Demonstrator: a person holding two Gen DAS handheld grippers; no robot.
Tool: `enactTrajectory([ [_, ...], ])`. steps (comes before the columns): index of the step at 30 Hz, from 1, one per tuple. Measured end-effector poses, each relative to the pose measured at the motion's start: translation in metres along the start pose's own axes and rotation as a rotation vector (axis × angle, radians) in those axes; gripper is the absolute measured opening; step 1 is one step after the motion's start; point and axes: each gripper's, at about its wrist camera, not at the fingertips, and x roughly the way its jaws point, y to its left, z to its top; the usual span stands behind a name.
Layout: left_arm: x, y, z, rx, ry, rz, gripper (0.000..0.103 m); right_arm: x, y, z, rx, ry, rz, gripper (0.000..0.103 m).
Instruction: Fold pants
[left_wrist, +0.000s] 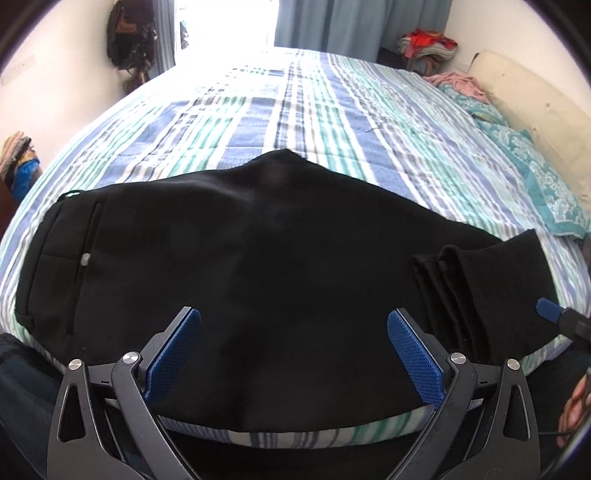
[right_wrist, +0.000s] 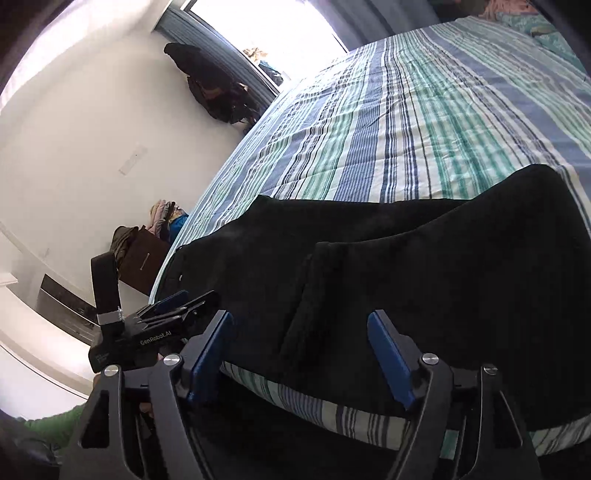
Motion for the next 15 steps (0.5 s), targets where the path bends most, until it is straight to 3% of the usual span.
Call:
enactTrajectory([
  [4,-0.018,-0.046,0.003,0.067,-0.019,-0.244,0.099,-0.048,-0.017,-0.023,-0.043,-0.089,-0.144,0.079],
  [6,-0.02,-0.078,0.004,0.146,-0.001,-0.318,0.082,-0.065,-0.03,-0.029,0.012,-0.139,-0.177,0.079],
  [8,-0.01,-0.106,0.004,0.214,0.05,-0.316,0.072,-0.077,-0.042,-0.027,0.077,-0.187,-0.189,0.079],
  [15,0.021,-0.142,-0.003,0.295,0.15,-0.229,0.068,-0.08,-0.038,-0.022,0.054,-0.218,-0.199,0.079],
])
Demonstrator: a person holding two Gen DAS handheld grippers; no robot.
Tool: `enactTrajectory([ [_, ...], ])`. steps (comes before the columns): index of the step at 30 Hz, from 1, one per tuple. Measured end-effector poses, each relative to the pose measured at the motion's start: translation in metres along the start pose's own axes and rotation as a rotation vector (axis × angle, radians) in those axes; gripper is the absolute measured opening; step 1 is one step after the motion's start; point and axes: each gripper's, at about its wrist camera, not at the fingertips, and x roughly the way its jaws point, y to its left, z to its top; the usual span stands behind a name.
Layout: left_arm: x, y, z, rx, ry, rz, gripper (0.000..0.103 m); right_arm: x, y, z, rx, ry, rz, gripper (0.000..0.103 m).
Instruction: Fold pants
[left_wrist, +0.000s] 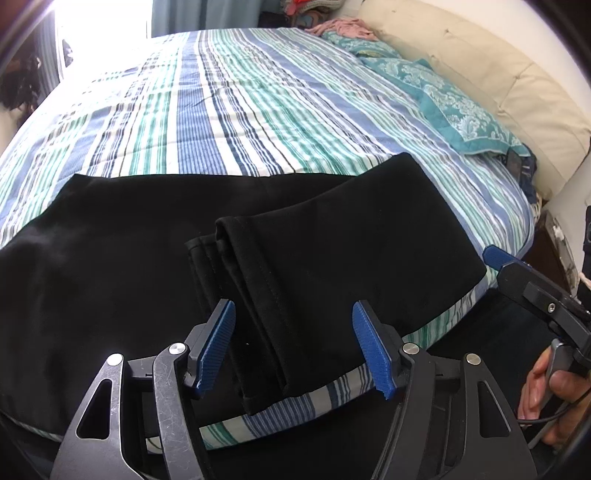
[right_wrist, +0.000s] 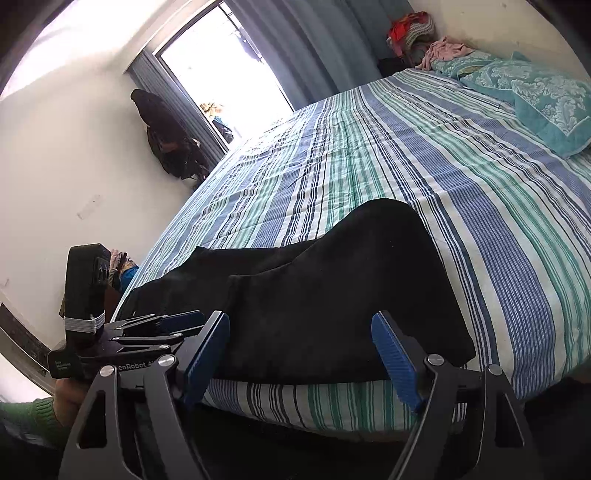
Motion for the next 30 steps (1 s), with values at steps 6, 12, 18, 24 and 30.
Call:
enactTrajectory([
  [6,0.017,0.005,-0.003,-0.014,0.085,0.027,0.015,0.001,0.0,-0.003,-0.002,-0.003,0.015,0.079],
  [12,0.0,0.006,-0.006,-0.014,0.03,0.039,0.009,-0.003,-0.001,-0.004,0.007,-0.015,0.016,0.079],
  [18,0.007,0.018,-0.012,-0.035,0.058,0.072,0.01,-0.002,0.0,-0.005,0.008,-0.01,0.018,0.079],
  [24,0.009,0.021,-0.017,-0.038,0.058,0.078,0.019,0.001,0.007,-0.007,-0.014,0.004,0.021,0.079],
  [30,-0.009,0.027,-0.016,-0.074,-0.001,0.057,0.062,0.003,0.006,-0.007,-0.011,0.006,0.022,0.079],
])
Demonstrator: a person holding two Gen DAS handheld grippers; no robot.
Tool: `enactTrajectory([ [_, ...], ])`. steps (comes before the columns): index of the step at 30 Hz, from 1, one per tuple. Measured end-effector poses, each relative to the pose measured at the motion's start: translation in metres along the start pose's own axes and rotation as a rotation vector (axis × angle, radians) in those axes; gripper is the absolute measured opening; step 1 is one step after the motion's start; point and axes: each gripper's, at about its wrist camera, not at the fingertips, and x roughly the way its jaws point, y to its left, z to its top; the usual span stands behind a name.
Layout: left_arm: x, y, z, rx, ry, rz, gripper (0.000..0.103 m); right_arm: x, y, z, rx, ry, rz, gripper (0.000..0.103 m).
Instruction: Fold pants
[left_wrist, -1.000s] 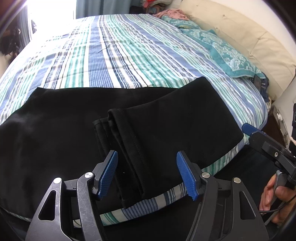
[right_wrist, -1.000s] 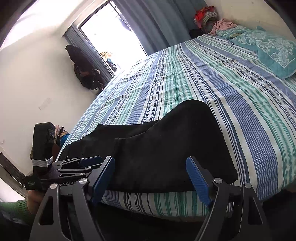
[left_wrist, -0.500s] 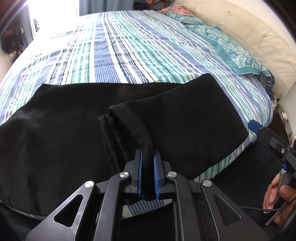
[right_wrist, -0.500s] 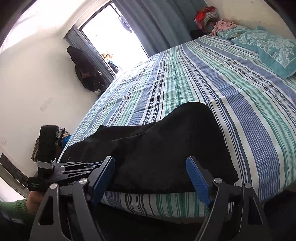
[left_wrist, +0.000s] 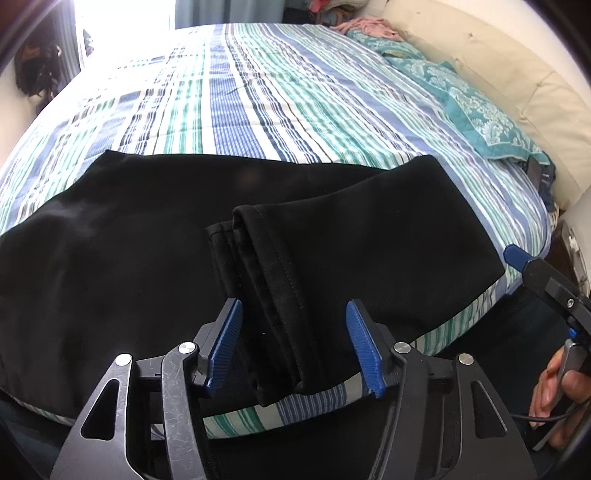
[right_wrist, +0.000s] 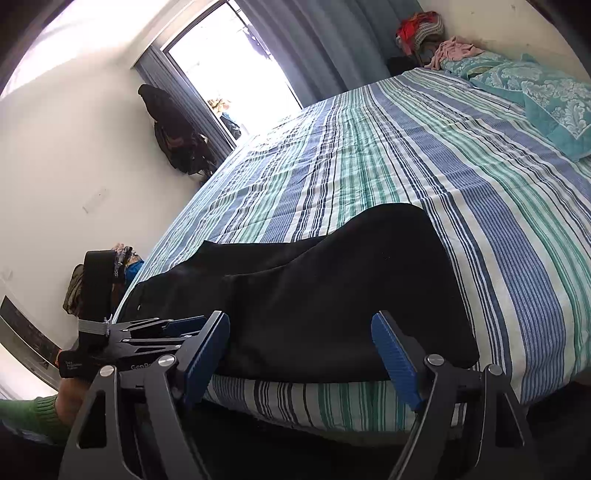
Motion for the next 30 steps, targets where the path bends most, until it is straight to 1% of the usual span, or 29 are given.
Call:
enactTrajectory([
  [6,-0.011,0.02,0.001,-0.072,-0.018,-0.009,0.062,0.0,-0.003,0.0,0.017,-0.002,0.006,0.079],
  [15,-0.022,0.049,0.002,-0.154,-0.046,0.005,0.062,0.0,-0.003,0.0,0.014,-0.002,0.009,0.079],
  [23,-0.028,0.067,-0.001,-0.201,-0.061,0.028,0.064,0.0,-0.001,-0.001,0.01,-0.002,0.011,0.079],
  [30,-0.029,0.076,-0.006,-0.22,-0.06,0.036,0.064,0.001,-0.002,-0.001,0.017,-0.003,0.013,0.079],
])
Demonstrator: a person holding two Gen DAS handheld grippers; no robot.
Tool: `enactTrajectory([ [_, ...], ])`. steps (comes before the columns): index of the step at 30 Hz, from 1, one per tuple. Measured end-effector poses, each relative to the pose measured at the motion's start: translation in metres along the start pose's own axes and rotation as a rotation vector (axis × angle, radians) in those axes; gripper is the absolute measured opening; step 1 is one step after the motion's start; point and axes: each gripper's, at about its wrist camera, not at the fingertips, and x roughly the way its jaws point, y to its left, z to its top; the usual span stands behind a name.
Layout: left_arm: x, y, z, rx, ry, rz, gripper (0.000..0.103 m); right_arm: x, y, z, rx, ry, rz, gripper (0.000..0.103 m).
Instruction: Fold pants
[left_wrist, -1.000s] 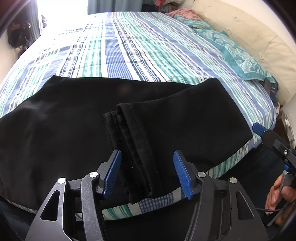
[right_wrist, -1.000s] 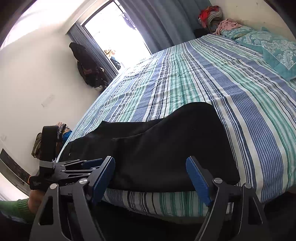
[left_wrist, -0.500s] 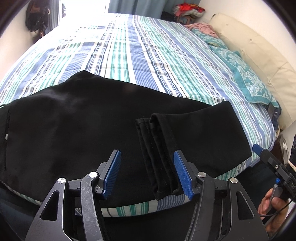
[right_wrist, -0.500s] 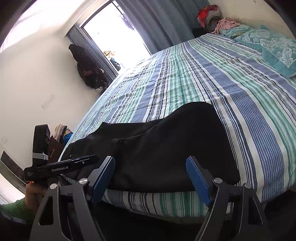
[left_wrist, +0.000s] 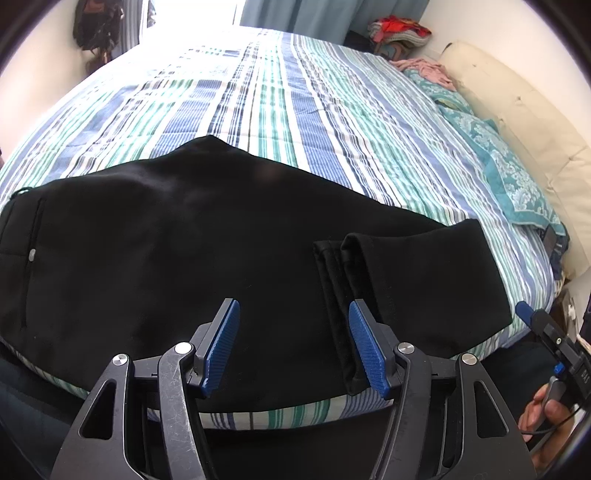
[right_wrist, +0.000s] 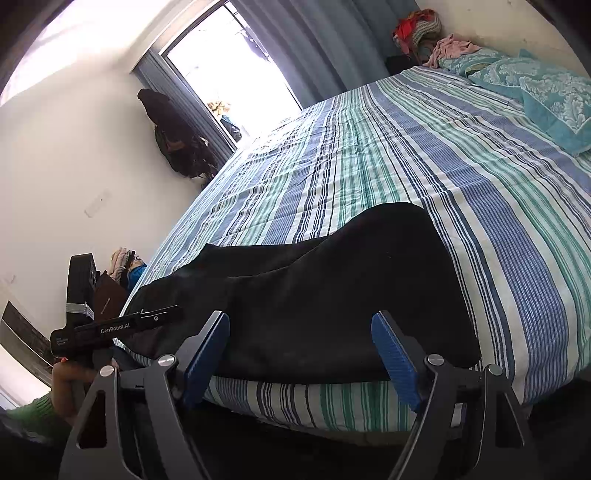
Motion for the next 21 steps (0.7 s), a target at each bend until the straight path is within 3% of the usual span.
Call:
enactTrajectory([
  [11,0.002,-0.002,-0.001,0.009,0.012,-0.008,0.064,-0.001,-0.001,0.002,0.003,-0.005,0.0,0.079],
  [15,-0.001,-0.001,-0.002,0.009,0.021,-0.111,0.067,-0.016,-0.009,0.005,0.042,-0.073,-0.013,0.079],
  [17,0.003,-0.005,-0.004,0.024,0.047,-0.148,0.074,-0.017,-0.019,0.005,0.09,-0.076,-0.011,0.079],
  [21,0.014,-0.03,-0.004,0.079,0.091,-0.203,0.074,-0.014,-0.028,0.007,0.138,-0.063,-0.012,0.079],
])
